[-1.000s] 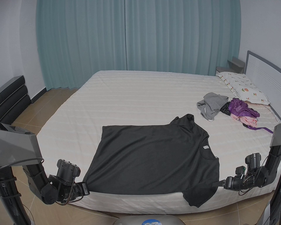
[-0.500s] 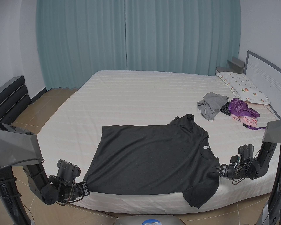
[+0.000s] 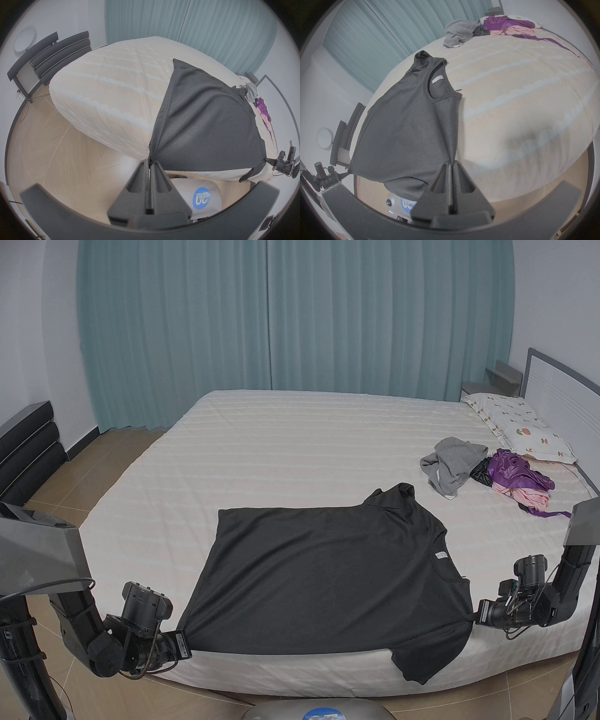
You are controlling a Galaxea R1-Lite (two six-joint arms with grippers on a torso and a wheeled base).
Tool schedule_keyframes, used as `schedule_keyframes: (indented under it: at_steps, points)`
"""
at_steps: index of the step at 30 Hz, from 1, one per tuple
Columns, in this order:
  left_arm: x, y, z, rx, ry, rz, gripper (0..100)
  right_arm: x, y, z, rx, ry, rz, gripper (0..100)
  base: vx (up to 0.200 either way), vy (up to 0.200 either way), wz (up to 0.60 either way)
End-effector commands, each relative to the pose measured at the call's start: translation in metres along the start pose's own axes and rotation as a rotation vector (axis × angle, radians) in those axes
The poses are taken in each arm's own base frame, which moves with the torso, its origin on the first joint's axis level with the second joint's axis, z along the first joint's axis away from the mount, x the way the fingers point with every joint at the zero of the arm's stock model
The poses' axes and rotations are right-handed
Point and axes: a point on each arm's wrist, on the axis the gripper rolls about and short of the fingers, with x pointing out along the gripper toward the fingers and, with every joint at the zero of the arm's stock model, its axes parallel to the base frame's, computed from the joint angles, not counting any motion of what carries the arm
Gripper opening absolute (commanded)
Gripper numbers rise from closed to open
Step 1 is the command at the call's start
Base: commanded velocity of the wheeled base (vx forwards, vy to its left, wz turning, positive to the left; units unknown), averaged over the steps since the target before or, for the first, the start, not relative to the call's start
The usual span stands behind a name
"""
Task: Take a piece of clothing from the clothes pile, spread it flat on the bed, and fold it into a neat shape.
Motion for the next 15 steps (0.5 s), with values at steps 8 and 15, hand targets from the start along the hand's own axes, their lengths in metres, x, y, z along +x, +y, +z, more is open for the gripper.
schedule_keyframes:
  at_steps: [8,15]
  points:
    - [0.0005,-0.0026,-0.0051,0.017,0.016,-0.002,0,-0.0137,-0.0104,-0.0037,0.029,-0.006,-0.019,0,0.0,0.0,0.0]
    - [0.0014,-0.0048,-0.0023,0.001,0.007,-0.013,100,-0.0125,-0.0072,0.0,0.033,-0.013,0.015,100,0.0,0.0,0.0]
